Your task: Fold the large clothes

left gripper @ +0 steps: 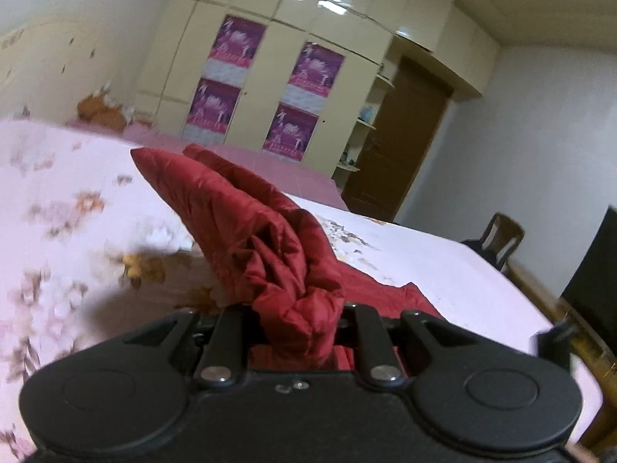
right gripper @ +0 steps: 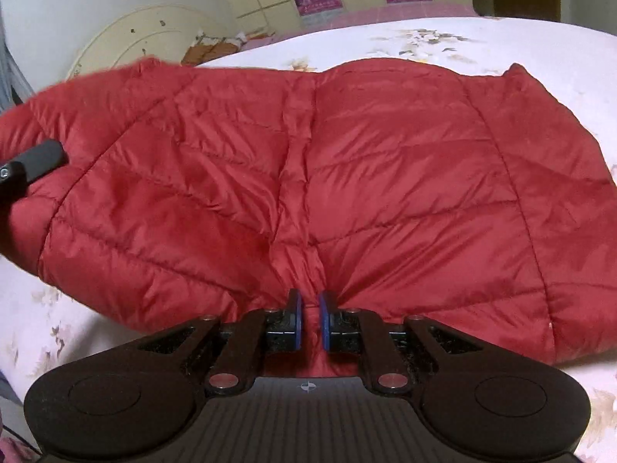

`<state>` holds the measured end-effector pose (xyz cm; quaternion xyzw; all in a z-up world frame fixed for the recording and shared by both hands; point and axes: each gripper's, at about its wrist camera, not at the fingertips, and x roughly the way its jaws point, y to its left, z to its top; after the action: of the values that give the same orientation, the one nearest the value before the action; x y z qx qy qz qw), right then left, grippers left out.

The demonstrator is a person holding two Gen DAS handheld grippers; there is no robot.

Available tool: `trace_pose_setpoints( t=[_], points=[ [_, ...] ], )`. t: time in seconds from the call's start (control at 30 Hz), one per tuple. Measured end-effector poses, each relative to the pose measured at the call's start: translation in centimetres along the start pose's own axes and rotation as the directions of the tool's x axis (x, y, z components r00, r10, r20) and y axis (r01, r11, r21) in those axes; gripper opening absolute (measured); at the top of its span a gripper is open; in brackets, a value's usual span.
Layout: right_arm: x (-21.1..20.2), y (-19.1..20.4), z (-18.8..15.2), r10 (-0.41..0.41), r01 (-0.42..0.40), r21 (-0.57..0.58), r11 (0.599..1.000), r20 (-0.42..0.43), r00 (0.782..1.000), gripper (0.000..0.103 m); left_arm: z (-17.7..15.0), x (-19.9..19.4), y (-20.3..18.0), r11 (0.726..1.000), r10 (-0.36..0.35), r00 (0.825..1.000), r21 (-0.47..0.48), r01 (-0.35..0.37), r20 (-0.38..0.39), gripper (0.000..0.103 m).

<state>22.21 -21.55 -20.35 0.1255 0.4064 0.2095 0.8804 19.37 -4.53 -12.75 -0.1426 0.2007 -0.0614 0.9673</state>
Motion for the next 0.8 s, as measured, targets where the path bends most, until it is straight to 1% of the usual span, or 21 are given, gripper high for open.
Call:
trace_pose_setpoints(
  t=[0.07,0.1,0.17,0.2,0.23,0.27,0.3,0.37,0.43,0.5,0.57,0.67,0.73,0.8],
  points=[
    [-2.8,-1.6,0.8,-0.024,0.021,0.026,0.999,0.119,0.993,0.012,0.3,0.4,-1.1,1.000,0.005,1.000,0.023,-0.005,0.003,0.017],
    [-4.4,-3.1,1.3,-0.077,0.070,0.046,0.997,0.179,0.981,0.012,0.4,0.5,-1.6,0.999,0.001,1.000,0.033,-0.001,0.002,0.017],
    [-6.7,-6.1,1.8,-0.190,0.171,0.095,0.981,0.255,0.948,0.012,0.4,0.9,-2.9,0.999,-0.008,1.000,0.049,0.008,0.004,0.017],
    [-7.7,-8.4,2.1,-0.259,0.230,0.134,0.964,0.273,0.926,0.012,0.5,1.1,-3.8,0.998,-0.007,1.000,0.062,0.007,0.007,0.017],
    [-8.0,-10.2,2.4,-0.298,0.264,0.155,0.952,0.271,0.915,0.012,0.5,1.4,-4.5,0.997,-0.007,1.000,0.071,0.007,0.007,0.017],
    [-7.9,-11.7,2.6,-0.328,0.295,0.161,0.942,0.250,0.911,0.012,0.4,1.6,-5.2,0.997,-0.008,1.000,0.073,0.008,0.005,0.017],
    [-7.5,-13.4,2.7,-0.340,0.308,0.169,0.936,0.215,0.916,0.012,0.4,2.0,-6.1,0.997,-0.009,1.000,0.075,0.009,0.001,0.017],
    [-6.9,-15.2,2.7,-0.278,0.244,0.189,0.951,0.179,0.944,0.012,0.3,2.9,-8.1,0.995,-0.012,1.000,0.100,0.013,-0.013,0.017],
    [-5.9,-15.7,2.6,-0.221,0.198,0.152,0.968,0.151,0.963,0.012,0.2,4.1,-10.2,0.992,-0.022,0.999,0.120,0.026,-0.038,0.017],
    [-5.0,-16.2,2.2,-0.176,0.159,0.140,0.977,0.120,0.977,0.012,-0.1,5.4,-11.9,0.988,-0.030,0.997,0.149,0.039,-0.065,0.016],
    [-4.6,-16.6,1.4,-0.132,0.115,0.150,0.982,0.109,0.985,0.012,-0.4,7.1,-13.8,0.982,-0.045,0.993,0.178,0.064,-0.111,0.016],
    [-4.2,-18.4,1.2,-0.049,0.026,0.205,0.978,0.107,0.993,0.012,-1.6,9.6,-16.0,0.971,-0.066,0.983,0.215,0.103,-0.174,0.016],
    [-4.0,-19.2,1.4,-0.007,-0.016,0.225,0.974,0.101,0.995,0.012,-2.5,11.4,-17.2,0.966,-0.075,0.973,0.226,0.126,-0.219,0.016],
    [-3.9,-19.1,1.5,0.017,-0.039,0.226,0.973,0.097,0.995,0.012,-3.8,13.2,-17.9,0.961,-0.079,0.959,0.236,0.146,-0.273,0.016]
  ],
)
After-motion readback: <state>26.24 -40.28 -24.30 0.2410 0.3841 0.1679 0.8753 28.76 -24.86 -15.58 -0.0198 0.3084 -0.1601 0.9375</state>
